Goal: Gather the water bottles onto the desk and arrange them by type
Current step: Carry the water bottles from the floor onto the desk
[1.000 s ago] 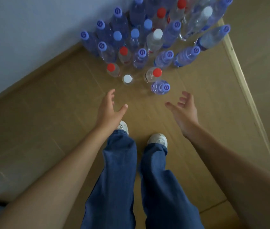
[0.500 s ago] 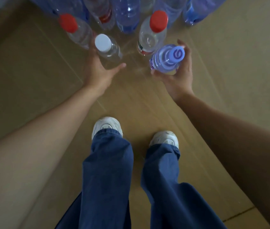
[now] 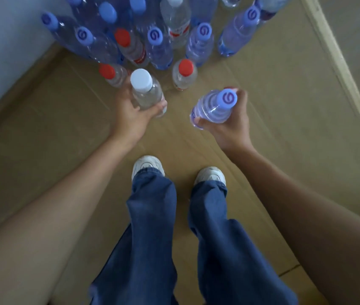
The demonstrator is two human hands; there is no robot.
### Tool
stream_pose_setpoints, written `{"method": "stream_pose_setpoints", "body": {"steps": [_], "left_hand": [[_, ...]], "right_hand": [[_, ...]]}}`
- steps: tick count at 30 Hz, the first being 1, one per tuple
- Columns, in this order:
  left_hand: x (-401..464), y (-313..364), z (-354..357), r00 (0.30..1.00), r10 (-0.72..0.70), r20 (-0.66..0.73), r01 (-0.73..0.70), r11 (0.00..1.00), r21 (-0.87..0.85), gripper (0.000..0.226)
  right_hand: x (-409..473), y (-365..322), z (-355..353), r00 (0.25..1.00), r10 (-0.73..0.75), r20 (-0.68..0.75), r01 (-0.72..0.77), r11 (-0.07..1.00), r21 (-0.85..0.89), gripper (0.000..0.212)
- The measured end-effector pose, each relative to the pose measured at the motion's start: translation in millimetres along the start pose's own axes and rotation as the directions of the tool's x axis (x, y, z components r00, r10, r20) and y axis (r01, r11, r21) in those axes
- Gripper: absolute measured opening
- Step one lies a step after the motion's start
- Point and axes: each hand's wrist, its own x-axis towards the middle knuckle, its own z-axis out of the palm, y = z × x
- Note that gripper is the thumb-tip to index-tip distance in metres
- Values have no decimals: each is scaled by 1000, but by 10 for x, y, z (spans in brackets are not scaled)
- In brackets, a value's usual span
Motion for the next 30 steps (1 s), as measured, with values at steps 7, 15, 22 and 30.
{"method": "stream_pose_setpoints", "body": {"steps": [7, 15, 22, 30], "left_hand": [[-872, 1534, -372, 983, 115, 140, -124, 991, 58, 61], [-1910, 3912, -827, 887, 273, 372, -305, 952, 27, 58], [-2628, 5531, -846, 726, 464, 507, -497, 864, -80, 56], [-2980, 6773, -111, 585, 564, 583, -557, 802, -217, 50]], "right_hand": [[-993, -1468, -755, 996, 13, -93, -6, 997, 71, 64], [-2182, -3557, -1844, 960, -107, -259, 153, 975, 163, 63], [-3012, -4759, -2680, 877, -173, -449, 316, 911, 266, 58], [-3285, -5332, -3798, 800, -208, -562, 464, 809, 361, 50]]}}
